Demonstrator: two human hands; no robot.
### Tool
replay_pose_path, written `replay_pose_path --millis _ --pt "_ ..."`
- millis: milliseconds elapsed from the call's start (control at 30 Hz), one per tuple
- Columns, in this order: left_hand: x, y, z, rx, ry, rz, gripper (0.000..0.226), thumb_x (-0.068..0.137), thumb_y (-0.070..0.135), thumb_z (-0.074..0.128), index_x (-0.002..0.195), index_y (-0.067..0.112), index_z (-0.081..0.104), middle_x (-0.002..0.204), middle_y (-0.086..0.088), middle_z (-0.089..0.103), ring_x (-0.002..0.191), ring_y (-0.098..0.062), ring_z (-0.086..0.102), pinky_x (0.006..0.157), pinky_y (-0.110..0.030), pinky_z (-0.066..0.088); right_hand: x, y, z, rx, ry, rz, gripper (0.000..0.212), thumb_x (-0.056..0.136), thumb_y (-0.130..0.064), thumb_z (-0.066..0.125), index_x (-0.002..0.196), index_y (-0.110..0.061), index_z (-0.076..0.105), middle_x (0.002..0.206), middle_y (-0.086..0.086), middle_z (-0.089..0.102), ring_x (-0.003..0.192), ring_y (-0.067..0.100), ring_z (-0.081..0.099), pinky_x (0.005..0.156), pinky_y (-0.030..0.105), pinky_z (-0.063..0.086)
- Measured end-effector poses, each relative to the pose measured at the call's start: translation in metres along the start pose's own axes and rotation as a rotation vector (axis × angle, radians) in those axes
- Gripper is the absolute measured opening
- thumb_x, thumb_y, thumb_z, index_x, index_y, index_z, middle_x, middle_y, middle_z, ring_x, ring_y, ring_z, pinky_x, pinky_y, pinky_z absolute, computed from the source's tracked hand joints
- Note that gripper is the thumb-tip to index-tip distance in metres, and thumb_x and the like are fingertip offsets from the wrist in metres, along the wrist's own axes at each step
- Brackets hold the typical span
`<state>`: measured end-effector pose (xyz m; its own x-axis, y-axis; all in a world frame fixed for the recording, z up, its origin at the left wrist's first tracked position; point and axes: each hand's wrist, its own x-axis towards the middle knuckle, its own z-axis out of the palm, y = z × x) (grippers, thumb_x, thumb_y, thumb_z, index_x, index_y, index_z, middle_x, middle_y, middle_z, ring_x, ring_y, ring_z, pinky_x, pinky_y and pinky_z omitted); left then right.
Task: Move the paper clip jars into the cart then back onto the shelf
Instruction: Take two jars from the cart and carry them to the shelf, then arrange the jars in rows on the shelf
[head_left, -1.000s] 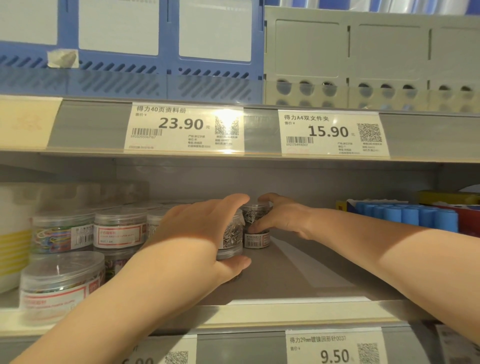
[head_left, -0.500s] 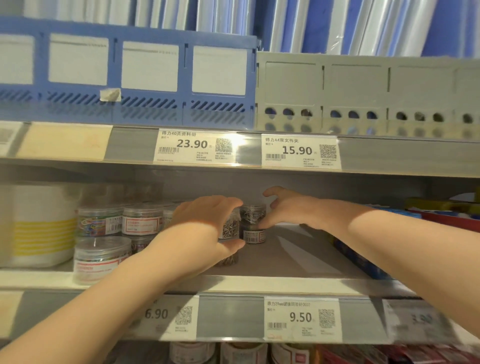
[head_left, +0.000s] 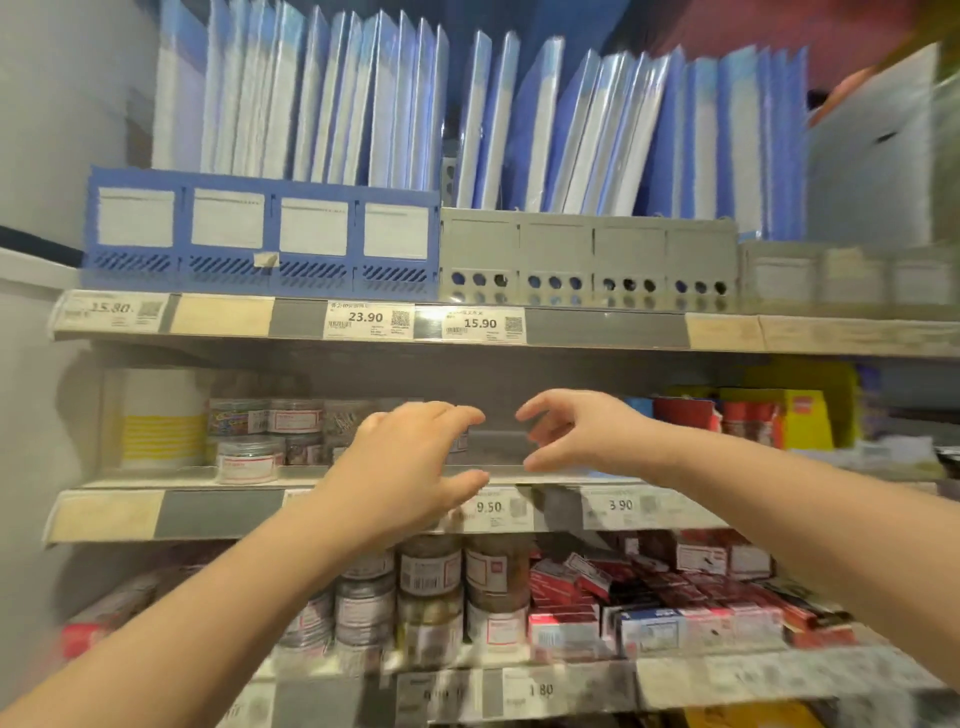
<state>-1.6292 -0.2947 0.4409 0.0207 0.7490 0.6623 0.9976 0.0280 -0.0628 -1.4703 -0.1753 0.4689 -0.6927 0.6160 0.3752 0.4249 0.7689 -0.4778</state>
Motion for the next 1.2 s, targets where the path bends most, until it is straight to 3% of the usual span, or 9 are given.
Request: replay_pose_path --millis 100,233,333,600,733,867,1000,1100,1200 --pt "-0.030 0.031 -0.017 -0.010 -0.013 0.044 0.058 0.089 0.052 0.047 0.141 0.035 0.030 0.143 0.014 0.038 0.132 -0.009 0.033 0.109 -0.036 0.029 -0.060 -0.017 -0.006 0.017 0.029 0.009 0.040 0.079 -0.023 0.074 0.115 -0.029 0.057 0.095 -0.013 0.062 0.087 0.000 0.059 0.071 0.013 0.045" --pt "-0.078 0.077 -0.038 -0.122 -0.041 0.101 0.055 0.088 0.050 0.050 0.139 0.034 0.035 0.140 0.012 0.044 0.129 -0.010 0.039 0.106 -0.036 0.034 -0.144 -0.032 -0.003 -0.134 0.083 0.048 0.032 0.080 -0.030 0.071 0.109 -0.035 0.058 0.096 -0.015 0.063 0.091 0.003 0.059 0.082 0.022 0.047" --pt "-0.110 0.110 -0.052 -0.182 -0.078 0.158 0.051 0.088 0.048 0.051 0.136 0.034 0.039 0.134 0.011 0.050 0.122 -0.010 0.045 0.101 -0.031 0.037 -0.208 -0.043 -0.001 -0.217 0.070 0.035 0.032 0.082 -0.031 0.069 0.112 -0.032 0.059 0.096 -0.014 0.061 0.091 0.003 0.056 0.073 0.013 0.043" --pt "-0.176 0.215 -0.087 -0.329 -0.174 0.295 0.050 0.090 0.046 0.051 0.137 0.035 0.039 0.139 0.015 0.046 0.126 -0.005 0.042 0.105 -0.026 0.033 -0.368 -0.054 -0.028 -0.178 0.121 0.168 0.021 0.086 -0.029 0.063 0.107 -0.032 0.060 0.092 -0.014 0.062 0.086 0.002 0.057 0.072 0.015 0.045" --pt "-0.207 0.296 -0.106 -0.384 -0.189 0.431 0.048 0.091 0.043 0.050 0.136 0.032 0.041 0.137 0.012 0.047 0.124 -0.007 0.043 0.105 -0.023 0.033 -0.465 -0.048 -0.051 -0.139 0.154 0.273 0.013 0.090 -0.025 0.058 0.101 -0.032 0.061 0.095 -0.008 0.065 0.088 0.009 0.060 0.079 0.027 0.049" --pt "-0.241 0.394 -0.121 -0.481 -0.255 0.516 0.048 0.092 0.049 0.042 0.138 0.040 0.034 0.144 0.017 0.036 0.130 -0.006 0.034 0.107 -0.023 0.026 -0.587 -0.040 -0.078 -0.162 0.217 0.388 0.013 0.092 -0.021 0.055 0.103 -0.028 0.061 0.088 -0.013 0.061 0.079 0.003 0.057 0.069 0.014 0.042" --pt "-0.289 0.500 -0.132 -0.634 -0.281 0.581 0.044 0.091 0.047 0.045 0.134 0.039 0.040 0.140 0.017 0.042 0.125 -0.004 0.040 0.099 -0.022 0.031 -0.716 -0.033 -0.103 -0.225 0.298 0.556 0.015 0.092 -0.019 0.055 0.104 -0.023 0.062 0.092 -0.007 0.064 0.082 0.014 0.060 0.074 0.028 0.048" --pt "-0.325 0.575 -0.130 -0.741 -0.337 0.610 0.041 0.091 0.042 0.049 0.131 0.035 0.046 0.137 0.014 0.046 0.120 -0.008 0.047 0.088 -0.019 0.035 -0.806 -0.029 -0.110 -0.261 0.386 0.705 0.022 0.091 -0.016 0.054 0.111 -0.020 0.063 0.095 -0.006 0.061 0.066 -0.002 0.055 0.067 0.014 0.044" --pt "-0.357 0.639 -0.117 -0.803 -0.418 0.649 0.038 0.091 0.046 0.050 0.126 0.031 0.053 0.128 0.008 0.056 0.109 -0.010 0.054 0.076 -0.017 0.033 -0.885 -0.020 -0.108 -0.224 0.497 0.843 0.020 0.091 -0.017 0.056 0.109 -0.023 0.064 0.093 -0.006 0.064 0.075 0.004 0.058 0.076 0.021 0.049"
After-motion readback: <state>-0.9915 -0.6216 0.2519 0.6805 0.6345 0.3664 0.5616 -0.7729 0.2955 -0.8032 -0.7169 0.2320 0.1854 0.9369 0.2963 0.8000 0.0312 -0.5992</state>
